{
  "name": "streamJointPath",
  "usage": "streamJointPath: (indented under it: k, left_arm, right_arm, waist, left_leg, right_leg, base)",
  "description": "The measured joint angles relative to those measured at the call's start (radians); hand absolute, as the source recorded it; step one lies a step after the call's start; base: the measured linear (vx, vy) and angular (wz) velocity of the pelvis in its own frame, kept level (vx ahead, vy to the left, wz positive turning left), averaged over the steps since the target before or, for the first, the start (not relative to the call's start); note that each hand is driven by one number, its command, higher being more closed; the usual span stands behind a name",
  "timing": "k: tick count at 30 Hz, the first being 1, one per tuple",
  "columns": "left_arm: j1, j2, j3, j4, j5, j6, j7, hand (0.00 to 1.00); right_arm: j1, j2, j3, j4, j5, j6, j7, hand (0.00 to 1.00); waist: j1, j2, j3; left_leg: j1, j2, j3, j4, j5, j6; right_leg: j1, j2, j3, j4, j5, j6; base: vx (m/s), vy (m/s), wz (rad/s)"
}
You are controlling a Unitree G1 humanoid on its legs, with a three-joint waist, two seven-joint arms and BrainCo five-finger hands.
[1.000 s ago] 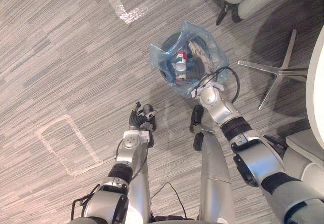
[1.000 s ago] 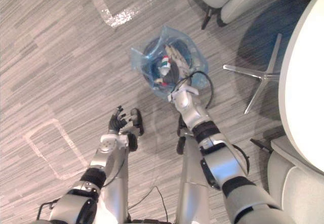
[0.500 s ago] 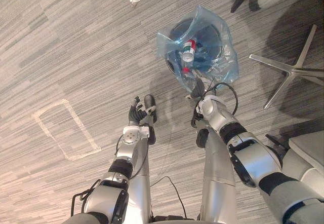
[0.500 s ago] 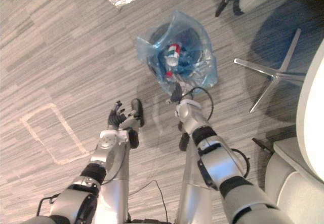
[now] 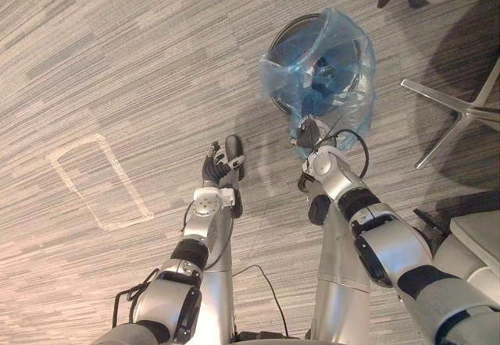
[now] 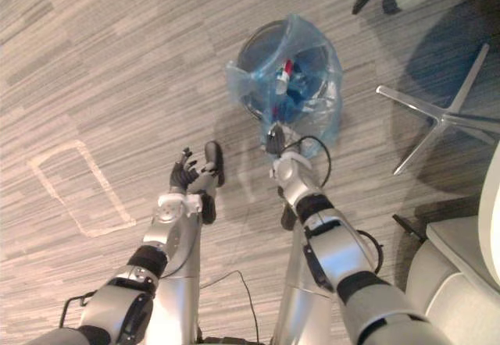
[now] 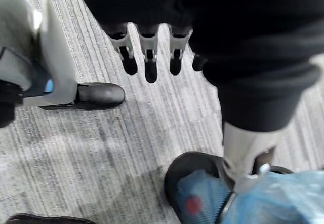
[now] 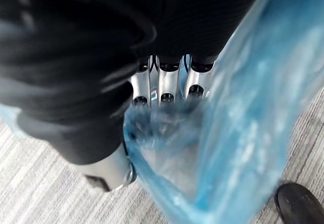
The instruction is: Gather rubbish on tea table into small bin, then transfer packed bag to large trash can.
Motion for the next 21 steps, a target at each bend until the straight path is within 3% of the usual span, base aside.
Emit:
streamJointPath:
  k: [10, 16, 21]
  left_arm:
    - [0.015, -0.008, 0.001, -0.028, 0.001, 0.004, -0.001, 0.0]
    - [0.098, -0.01, 0.0, -0.052, 0.012, 0.015, -0.005, 0.0]
    - [0.219, -0.003, 0.001, -0.056, 0.039, 0.045, -0.023, 0.0]
  right_arm:
    - [0.092, 0.019, -0.025, -0.154, 0.067, -0.012, -0.01, 1.0]
    - [0.288, 0.058, -0.022, -0.433, 0.142, -0.023, -0.014, 1.0]
    - [0.515, 0.093, -0.015, -0.715, 0.185, -0.033, 0.004, 1.0]
  waist:
    - [-0.001, 0.0, 0.0]
    - [-0.012, -0.003, -0.002]
    - [-0.034, -0.049, -0.031]
  left_leg:
    - [0.072, 0.019, 0.005, -0.001, -0.001, -0.002]
    - [0.232, 0.036, 0.015, -0.041, -0.02, 0.0]
    - [0.458, 0.048, 0.047, -0.108, -0.032, -0.016]
  right_leg:
    - [0.082, 0.023, 0.0, -0.028, 0.005, 0.0]
    - [0.248, 0.048, -0.001, -0.106, 0.012, 0.007]
    - [0.469, 0.072, 0.009, -0.214, 0.029, 0.012]
  base:
    - [-0.02, -0.011, -0.05]
    - [-0.02, -0.017, -0.11]
    - [0.07, -0.006, -0.15]
